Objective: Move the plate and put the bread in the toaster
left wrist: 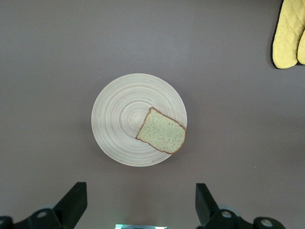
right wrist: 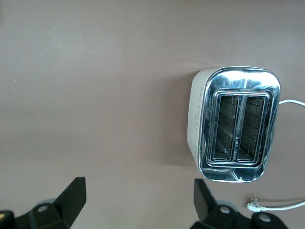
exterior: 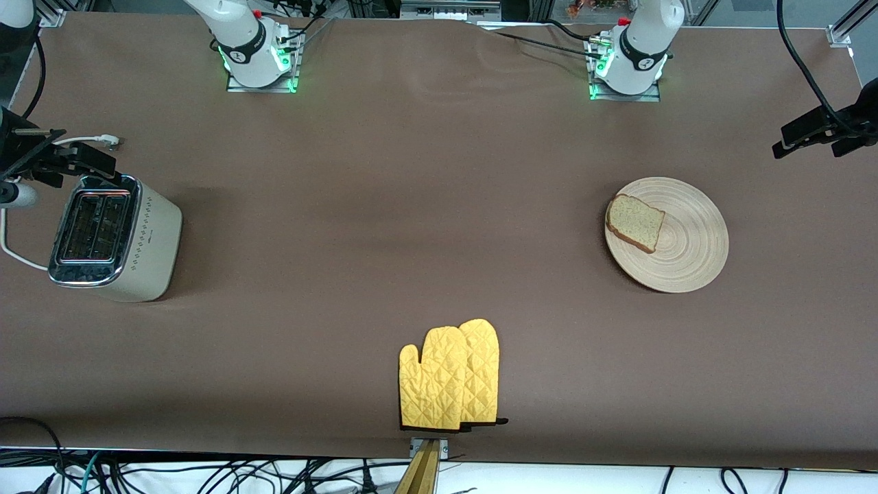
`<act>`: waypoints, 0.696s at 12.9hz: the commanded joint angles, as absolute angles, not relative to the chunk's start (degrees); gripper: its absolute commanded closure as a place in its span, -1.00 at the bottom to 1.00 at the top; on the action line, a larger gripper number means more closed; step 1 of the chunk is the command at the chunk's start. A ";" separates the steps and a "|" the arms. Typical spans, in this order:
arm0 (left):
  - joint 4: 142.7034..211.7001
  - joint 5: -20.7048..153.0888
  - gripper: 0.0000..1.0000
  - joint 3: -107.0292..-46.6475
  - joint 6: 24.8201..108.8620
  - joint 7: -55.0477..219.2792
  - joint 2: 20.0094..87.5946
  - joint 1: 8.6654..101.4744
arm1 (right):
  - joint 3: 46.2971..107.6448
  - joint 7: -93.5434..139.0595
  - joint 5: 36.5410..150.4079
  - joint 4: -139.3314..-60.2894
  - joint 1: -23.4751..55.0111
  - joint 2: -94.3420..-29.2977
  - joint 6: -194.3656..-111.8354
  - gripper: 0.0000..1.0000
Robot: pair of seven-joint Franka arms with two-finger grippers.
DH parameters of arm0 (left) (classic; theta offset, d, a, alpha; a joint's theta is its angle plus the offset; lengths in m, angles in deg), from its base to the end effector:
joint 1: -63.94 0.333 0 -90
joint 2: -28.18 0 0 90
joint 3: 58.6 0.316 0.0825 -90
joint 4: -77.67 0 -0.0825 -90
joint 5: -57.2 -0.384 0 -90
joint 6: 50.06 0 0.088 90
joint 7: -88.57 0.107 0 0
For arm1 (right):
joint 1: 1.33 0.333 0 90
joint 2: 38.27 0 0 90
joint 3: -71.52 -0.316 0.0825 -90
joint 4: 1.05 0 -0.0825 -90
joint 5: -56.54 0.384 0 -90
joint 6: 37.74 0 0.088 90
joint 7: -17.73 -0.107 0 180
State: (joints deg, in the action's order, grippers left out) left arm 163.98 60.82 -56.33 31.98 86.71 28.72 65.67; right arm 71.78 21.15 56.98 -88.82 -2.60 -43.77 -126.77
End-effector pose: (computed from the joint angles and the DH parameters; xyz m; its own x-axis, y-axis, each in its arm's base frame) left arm 0.5423 0.0303 0.6379 0.9920 0.0931 -0.0856 0.0984 -0.9933 0.0599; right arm 0.5802 -0.0145 0.5869 0.9968 0.0332 -0.0734 0.0324 -0.9994 -0.0116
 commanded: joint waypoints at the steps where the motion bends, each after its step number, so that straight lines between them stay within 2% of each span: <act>1: 162.48 61.76 -1.00 -56.75 31.07 86.46 28.80 65.79 | 71.61 21.68 57.33 -87.89 -3.09 -44.24 -126.34 -1.00; 7: 162.92 61.24 -1.00 -56.23 31.06 85.06 29.50 66.05 | 71.61 21.59 57.24 -87.01 -3.18 -44.51 -126.42 -1.00; 9: 167.19 60.81 -1.00 -56.58 31.33 82.59 27.93 66.23 | 71.61 21.51 57.16 -87.01 -3.18 -44.51 -126.86 -1.00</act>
